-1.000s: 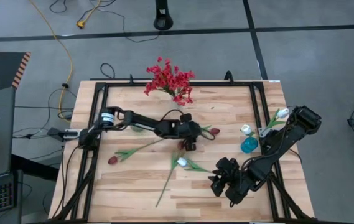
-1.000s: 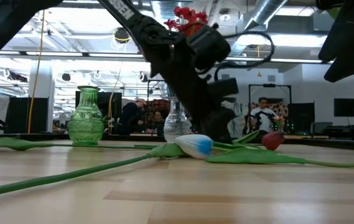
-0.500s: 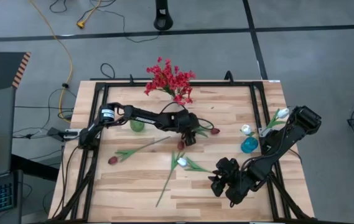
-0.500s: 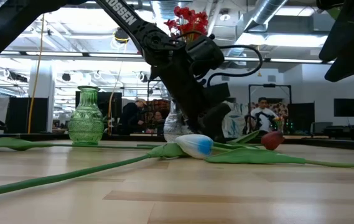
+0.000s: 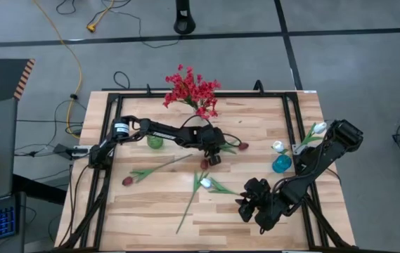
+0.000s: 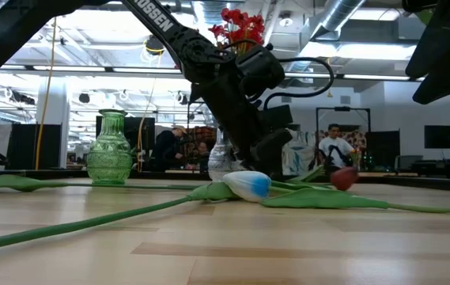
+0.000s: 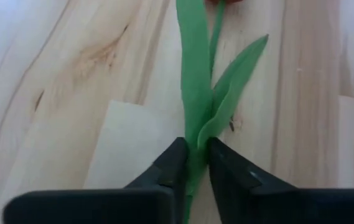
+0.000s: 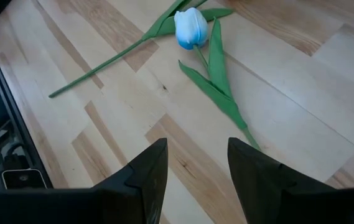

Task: Sort flowers into vase by color
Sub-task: Put the top dark red tulip into the green vase

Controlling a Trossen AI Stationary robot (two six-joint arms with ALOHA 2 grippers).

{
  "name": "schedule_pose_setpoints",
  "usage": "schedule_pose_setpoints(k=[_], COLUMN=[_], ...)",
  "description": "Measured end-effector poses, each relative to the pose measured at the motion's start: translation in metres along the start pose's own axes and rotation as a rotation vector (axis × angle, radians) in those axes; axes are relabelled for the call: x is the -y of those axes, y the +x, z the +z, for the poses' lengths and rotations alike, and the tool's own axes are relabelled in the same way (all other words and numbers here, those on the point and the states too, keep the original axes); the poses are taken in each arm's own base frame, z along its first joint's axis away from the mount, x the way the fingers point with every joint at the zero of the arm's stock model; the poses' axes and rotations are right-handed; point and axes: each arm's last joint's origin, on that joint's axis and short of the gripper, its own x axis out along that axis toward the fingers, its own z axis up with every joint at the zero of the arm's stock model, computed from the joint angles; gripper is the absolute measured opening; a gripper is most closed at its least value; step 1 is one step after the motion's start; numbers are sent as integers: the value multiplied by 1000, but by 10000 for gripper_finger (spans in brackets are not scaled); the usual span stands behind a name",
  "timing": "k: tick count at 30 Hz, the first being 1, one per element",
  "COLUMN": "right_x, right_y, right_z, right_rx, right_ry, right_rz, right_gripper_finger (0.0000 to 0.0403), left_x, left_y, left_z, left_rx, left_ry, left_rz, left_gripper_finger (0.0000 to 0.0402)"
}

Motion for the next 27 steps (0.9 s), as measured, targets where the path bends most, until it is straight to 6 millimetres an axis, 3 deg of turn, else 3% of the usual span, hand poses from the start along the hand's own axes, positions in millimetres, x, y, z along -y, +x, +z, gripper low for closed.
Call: schedule_pose_setpoints(k=[5, 14, 20, 27], right_x=[0, 0, 0, 0], right_y=[0, 0, 0, 0], right_z=[0, 0, 0, 0], right_rx=[0, 0, 0, 0], right_ry=[0, 2, 1, 2], right_rz=[0, 1, 2, 2], right_gripper_finger=[195, 195, 195, 195], left_x=[0, 0, 6, 32], left_y=[0, -8, -38, -79], left_z=[0, 4, 14, 20], left_rx=[-1, 14, 17, 4], left_ry=[-2, -26, -28, 44], left_rz=[-1, -5, -16, -22], left_gripper_finger=[7, 2, 1, 0])
